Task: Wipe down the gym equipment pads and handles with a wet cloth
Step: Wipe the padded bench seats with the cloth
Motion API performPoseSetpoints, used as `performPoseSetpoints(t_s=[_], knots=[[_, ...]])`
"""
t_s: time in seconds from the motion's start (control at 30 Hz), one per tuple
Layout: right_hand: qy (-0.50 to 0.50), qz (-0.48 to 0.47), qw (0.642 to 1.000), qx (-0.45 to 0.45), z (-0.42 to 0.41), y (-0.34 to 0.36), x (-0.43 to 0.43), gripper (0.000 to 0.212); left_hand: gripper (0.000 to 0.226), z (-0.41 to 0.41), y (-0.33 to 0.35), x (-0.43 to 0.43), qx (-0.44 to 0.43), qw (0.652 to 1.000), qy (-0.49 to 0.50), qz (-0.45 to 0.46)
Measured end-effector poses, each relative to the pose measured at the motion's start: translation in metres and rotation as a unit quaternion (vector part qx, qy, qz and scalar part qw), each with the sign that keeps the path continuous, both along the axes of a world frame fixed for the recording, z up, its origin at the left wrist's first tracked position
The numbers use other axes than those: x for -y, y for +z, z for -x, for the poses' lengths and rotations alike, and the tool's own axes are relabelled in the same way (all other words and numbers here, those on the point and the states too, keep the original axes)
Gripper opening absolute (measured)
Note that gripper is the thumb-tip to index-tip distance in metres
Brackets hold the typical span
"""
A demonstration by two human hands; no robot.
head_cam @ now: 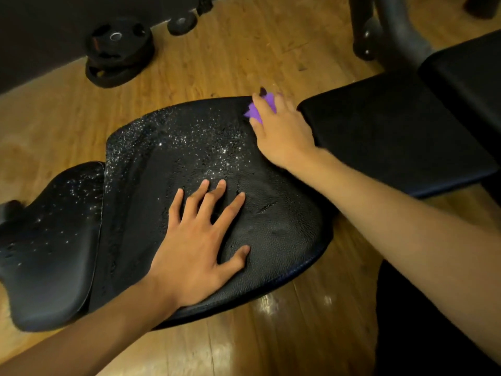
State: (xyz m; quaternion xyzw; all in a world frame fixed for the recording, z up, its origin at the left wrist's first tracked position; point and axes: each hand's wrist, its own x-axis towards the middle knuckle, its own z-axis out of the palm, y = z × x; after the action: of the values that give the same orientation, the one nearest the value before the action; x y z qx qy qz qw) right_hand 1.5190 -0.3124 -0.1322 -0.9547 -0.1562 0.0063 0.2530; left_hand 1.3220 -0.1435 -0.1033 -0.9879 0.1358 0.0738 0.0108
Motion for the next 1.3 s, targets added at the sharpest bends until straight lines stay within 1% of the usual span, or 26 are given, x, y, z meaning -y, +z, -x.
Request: performPoseSetpoints(t_s=[0.07, 0.13, 0.17, 0.23, 0.3, 0.4, 0.47, 0.53, 0.6, 0.67, 0.73, 0.77, 0.83, 0.93, 1.0, 1.07, 1.13, 1.23, 1.3], knots=[[-0.014, -0.012, 1.0, -0.015, 0.069, -0.005, 0.029, 0.061, 0.082, 0.0, 0.0, 0.0, 0.001, 1.0, 0.0, -0.001], [-0.01, -0.02, 0.998, -0.061, 0.139, -0.002, 0.05, 0.064, 0.082, -0.001, -0.001, 0.0, -0.001, 1.0, -0.001, -0.005], [-0.005, -0.025, 0.997, -0.078, 0.159, 0.0, 0.056, 0.065, 0.082, -0.001, -0.001, 0.0, -0.003, 1.0, -0.002, -0.008], [-0.01, -0.029, 0.997, -0.078, 0.157, -0.002, 0.054, 0.062, 0.082, -0.001, 0.0, 0.001, -0.007, 1.0, -0.003, -0.016], [-0.033, -0.035, 0.998, -0.05, 0.109, -0.006, 0.037, 0.059, 0.081, 0.0, 0.0, 0.001, -0.008, 1.0, -0.005, -0.018], [-0.013, -0.056, 0.997, -0.049, 0.019, -0.006, 0.014, 0.058, 0.08, -0.002, 0.0, 0.001, -0.007, 1.0, -0.004, -0.017], [0.011, -0.056, 0.997, -0.053, 0.005, -0.008, 0.016, 0.059, 0.08, -0.003, 0.0, 0.001, -0.006, 1.0, -0.001, -0.016], [0.023, -0.048, 0.998, -0.046, 0.043, -0.012, 0.027, 0.059, 0.079, -0.002, 0.0, 0.001, -0.009, 1.0, -0.004, -0.019], [0.018, -0.06, 0.997, -0.034, 0.105, -0.01, 0.046, 0.06, 0.08, 0.0, 0.002, 0.002, -0.012, 1.0, -0.002, -0.019], [0.024, -0.068, 0.996, -0.056, 0.167, -0.005, 0.061, 0.06, 0.08, 0.0, 0.002, 0.003, -0.014, 1.0, -0.004, -0.02], [0.027, -0.058, 0.996, -0.07, 0.188, -0.003, 0.066, 0.062, 0.08, -0.001, 0.003, 0.004, -0.014, 1.0, -0.004, -0.021], [0.024, -0.047, 0.996, -0.069, 0.178, -0.003, 0.064, 0.062, 0.08, -0.001, 0.004, 0.004, -0.015, 1.0, -0.003, -0.022], [0.024, -0.014, 0.998, -0.047, 0.124, -0.008, 0.047, 0.061, 0.08, -0.002, 0.005, 0.005, -0.014, 1.0, -0.001, -0.019], [0.034, -0.046, 0.996, -0.072, 0.015, -0.005, 0.018, 0.057, 0.079, -0.002, 0.004, 0.005, -0.007, 1.0, -0.002, -0.016], [0.019, -0.062, 0.995, -0.078, -0.02, -0.003, 0.01, 0.056, 0.079, -0.003, 0.003, 0.004, -0.003, 1.0, -0.001, -0.014], [0.016, -0.045, 0.997, -0.068, 0.003, -0.004, 0.013, 0.057, 0.079, -0.001, 0.002, 0.003, -0.003, 1.0, -0.003, -0.016], [0.001, -0.042, 0.998, -0.044, 0.065, -0.009, 0.031, 0.058, 0.079, 0.0, 0.002, 0.003, -0.004, 1.0, -0.002, -0.013], [0.019, -0.031, 0.999, -0.015, 0.165, -0.01, 0.06, 0.058, 0.079, 0.0, 0.002, 0.004, 0.0, 1.0, -0.005, -0.011], [0.026, -0.034, 0.999, -0.005, 0.175, -0.012, 0.064, 0.059, 0.079, -0.001, 0.002, 0.005, -0.001, 1.0, -0.006, -0.009]])
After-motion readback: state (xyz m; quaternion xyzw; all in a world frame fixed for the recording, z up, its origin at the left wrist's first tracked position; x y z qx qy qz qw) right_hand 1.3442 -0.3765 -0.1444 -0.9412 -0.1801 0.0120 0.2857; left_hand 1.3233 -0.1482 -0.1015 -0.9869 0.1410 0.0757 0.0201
